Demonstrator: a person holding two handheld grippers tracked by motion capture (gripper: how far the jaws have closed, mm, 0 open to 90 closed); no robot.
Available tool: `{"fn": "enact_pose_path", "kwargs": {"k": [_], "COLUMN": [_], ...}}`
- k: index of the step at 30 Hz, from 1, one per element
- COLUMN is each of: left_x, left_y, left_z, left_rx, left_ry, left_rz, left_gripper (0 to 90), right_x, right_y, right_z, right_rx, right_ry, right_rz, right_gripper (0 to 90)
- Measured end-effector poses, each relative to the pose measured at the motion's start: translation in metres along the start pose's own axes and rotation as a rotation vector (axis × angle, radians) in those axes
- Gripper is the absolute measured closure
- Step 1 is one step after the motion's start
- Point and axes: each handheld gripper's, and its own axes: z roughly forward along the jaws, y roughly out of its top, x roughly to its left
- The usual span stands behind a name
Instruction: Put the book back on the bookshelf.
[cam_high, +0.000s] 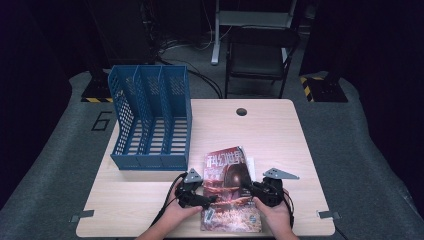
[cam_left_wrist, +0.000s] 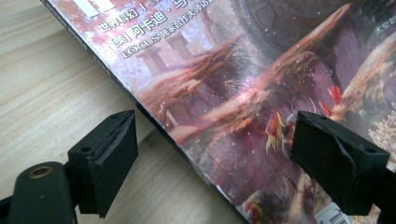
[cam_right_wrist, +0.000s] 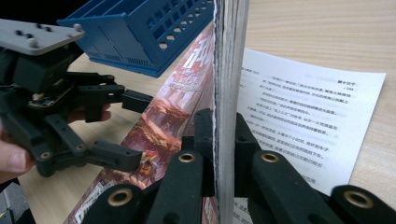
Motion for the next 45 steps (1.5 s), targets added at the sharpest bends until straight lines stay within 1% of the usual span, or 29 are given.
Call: {"fn": "enact_pose_path", "kwargs": {"k": [1, 2, 3, 4, 5, 7, 8, 9, 10, 11, 12, 14, 17, 20, 23, 24, 26, 27, 30, 31, 34, 35, 36, 37, 38, 39, 40, 41, 45], "left_x": [0.001, 0.002, 0.003, 0.003, 0.004, 0.005, 0.004, 0.005, 0.005, 0.006, 0.007, 0.007, 0.008, 0.009, 0.009, 0.009, 0.008, 0.007, 0.005, 0.005, 0.005, 0.005, 0.005, 0.004, 0.004, 0.004, 0.004, 0.004, 0.003], "left_y": [0.001, 0.002, 0.002, 0.003, 0.004, 0.008, 0.008, 0.009, 0.01, 0.011, 0.011, 0.013, 0.014, 0.016, 0.017, 0.017, 0.017, 0.017, 0.017, 0.017, 0.017, 0.017, 0.017, 0.017, 0.017, 0.017, 0.017, 0.017, 0.017], "left_z": [0.001, 0.002, 0.004, 0.005, 0.006, 0.009, 0.011, 0.011, 0.012, 0.014, 0.014, 0.016, 0.018, 0.019, 0.02, 0.021, 0.022, 0.022, 0.023, 0.023, 0.023, 0.023, 0.023, 0.023, 0.023, 0.023, 0.023, 0.023, 0.024], "left_rx": [0.003, 0.004, 0.002, -0.001, 0.001, 0.014, 0.015, 0.02, 0.017, 0.013, 0.012, 0.008, 0.013, 0.014, 0.024, 0.023, 0.024, 0.023, 0.027, 0.027, 0.025, 0.024, 0.023, 0.03, 0.026, 0.025, 0.024, 0.024, 0.022], "left_ry": [-0.004, -0.011, -0.025, -0.036, -0.051, -0.073, -0.078, -0.088, -0.096, -0.105, -0.11, -0.115, -0.131, -0.155, -0.171, -0.168, -0.169, -0.167, -0.162, -0.162, -0.163, -0.161, -0.158, -0.159, -0.152, -0.151, -0.15, -0.148, -0.14], "left_rz": [0.008, 0.004, -0.005, -0.006, -0.018, 0.003, -0.001, 0.005, -0.004, -0.009, -0.007, -0.011, -0.001, -0.012, -0.003, -0.002, 0.011, 0.026, 0.042, 0.043, 0.037, 0.042, 0.046, 0.049, 0.052, 0.054, 0.054, 0.055, 0.058], "left_gripper": [13.9, 12.7, 11.7, 11.2, 10.5, 8.5, 6.5, 5.2, 4.6, 4.1, 3.2, 2.1, 0.5, 0.3, 0.2, 0.1, 0.2, 0.3, 0.3, 0.4, 0.8, 0.8, 0.8, 0.9, 0.9, 1.0, 1.1, 1.1, 1.1], "right_x": [0.0, 0.001, 0.002, 0.002, 0.002, 0.004, 0.004, 0.004, 0.005, 0.006, 0.006, 0.007, 0.007, 0.008, 0.009, 0.009, 0.008, 0.008, 0.007, 0.006, 0.001, 0.0, -0.002, -0.003, -0.005, -0.005, -0.007, -0.007, -0.01], "right_y": [0.0, 0.0, 0.0, -0.001, 0.0, 0.0, 0.0, 0.0, 0.001, 0.001, 0.001, 0.001, 0.001, 0.001, 0.002, 0.002, 0.002, 0.002, 0.001, 0.001, 0.001, 0.0, 0.0, 0.0, 0.0, -0.001, -0.001, -0.001, -0.001], "right_z": [-0.001, -0.002, -0.003, -0.004, -0.004, -0.006, -0.006, -0.007, -0.007, -0.008, -0.008, -0.008, -0.009, -0.009, -0.01, -0.01, -0.009, -0.009, -0.008, -0.007, -0.005, -0.004, -0.003, -0.003, -0.002, -0.001, 0.0, 0.0, 0.003], "right_rx": [-0.002, -0.008, -0.01, -0.013, -0.016, -0.02, -0.024, -0.028, -0.028, -0.028, -0.033, -0.038, -0.042, -0.046, -0.048, -0.051, -0.053, -0.052, -0.044, -0.044, -0.032, -0.027, -0.023, -0.02, -0.014, -0.007, -0.01, -0.003, 0.018], "right_ry": [0.005, 0.004, 0.01, 0.009, 0.015, 0.02, 0.022, 0.027, 0.02, 0.028, 0.025, 0.039, 0.044, 0.055, 0.065, 0.073, 0.073, 0.069, 0.077, 0.073, 0.066, 0.067, 0.055, 0.055, 0.049, 0.05, 0.044, 0.045, 0.025], "right_rz": [-0.004, -0.014, -0.011, -0.018, -0.027, -0.028, -0.038, -0.048, -0.059, -0.057, -0.072, -0.068, -0.078, -0.072, -0.062, -0.066, -0.081, -0.078, -0.068, -0.069, -0.04, -0.031, -0.023, -0.02, -0.019, -0.007, -0.011, -0.001, -0.001], "right_gripper": [85.7, 85.7, 85.7, 85.6, 85.6, 85.6, 85.7, 85.6, 85.6, 85.6, 85.7, 85.6, 85.6, 85.6, 85.7, 85.6, 85.6, 85.6, 85.5, 85.5, 85.2, 85.0, 84.7, 84.3, 83.9, 83.6, 83.5, 83.3, 81.0]}}
